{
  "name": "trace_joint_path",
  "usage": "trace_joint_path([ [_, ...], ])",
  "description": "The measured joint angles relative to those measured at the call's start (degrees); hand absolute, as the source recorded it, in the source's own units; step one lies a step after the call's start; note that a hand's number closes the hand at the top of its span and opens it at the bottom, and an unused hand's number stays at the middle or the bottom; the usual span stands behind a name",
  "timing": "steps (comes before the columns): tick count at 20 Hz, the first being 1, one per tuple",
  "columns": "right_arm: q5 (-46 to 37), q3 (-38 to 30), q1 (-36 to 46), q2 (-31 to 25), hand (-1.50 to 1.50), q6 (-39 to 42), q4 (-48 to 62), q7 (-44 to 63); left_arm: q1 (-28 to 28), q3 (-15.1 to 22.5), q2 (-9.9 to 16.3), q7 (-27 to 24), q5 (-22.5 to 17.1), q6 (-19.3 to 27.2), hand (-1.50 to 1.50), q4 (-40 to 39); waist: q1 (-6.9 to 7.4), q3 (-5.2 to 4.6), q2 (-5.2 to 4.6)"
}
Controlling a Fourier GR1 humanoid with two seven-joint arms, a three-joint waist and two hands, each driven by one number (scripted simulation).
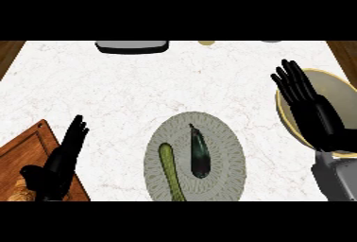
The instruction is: Pick the eggplant from the placemat and place it in the bowl
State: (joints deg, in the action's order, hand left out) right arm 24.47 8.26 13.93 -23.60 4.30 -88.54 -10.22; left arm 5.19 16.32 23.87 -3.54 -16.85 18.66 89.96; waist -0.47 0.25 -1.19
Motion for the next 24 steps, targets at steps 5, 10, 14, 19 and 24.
trace_joint_path([
  [5,7.69,2.04,2.63,3.47,1.5,10.57,8.66,1.35,-5.71,-1.51,2.26,1.14,3.5,1.5,0.0,0.91,1.99,0.09,-0.01],
  [10,4.17,1.6,4.13,3.93,-1.5,9.7,20.64,-0.03,-11.47,-2.93,4.43,3.19,6.04,2.67,0.0,1.18,2.74,-0.18,-0.11],
  [14,4.18,0.43,6.88,4.43,-1.5,19.43,31.64,-8.43,-16.03,-2.96,4.64,6.7,7.68,3.35,0.0,0.48,2.5,-0.13,0.12],
  [19,-2.81,1.83,12.95,-0.48,-1.5,28.44,39.21,-16.0,-18.44,-3.07,4.28,8.79,8.97,3.64,0.0,-0.61,2.33,-0.09,0.37],
  [24,-10.57,5.79,19.79,-4.23,-1.5,31.33,41.58,-15.35,-19.57,-3.15,4.03,10.37,9.59,3.22,0.0,-0.86,2.16,-0.15,0.66],
])
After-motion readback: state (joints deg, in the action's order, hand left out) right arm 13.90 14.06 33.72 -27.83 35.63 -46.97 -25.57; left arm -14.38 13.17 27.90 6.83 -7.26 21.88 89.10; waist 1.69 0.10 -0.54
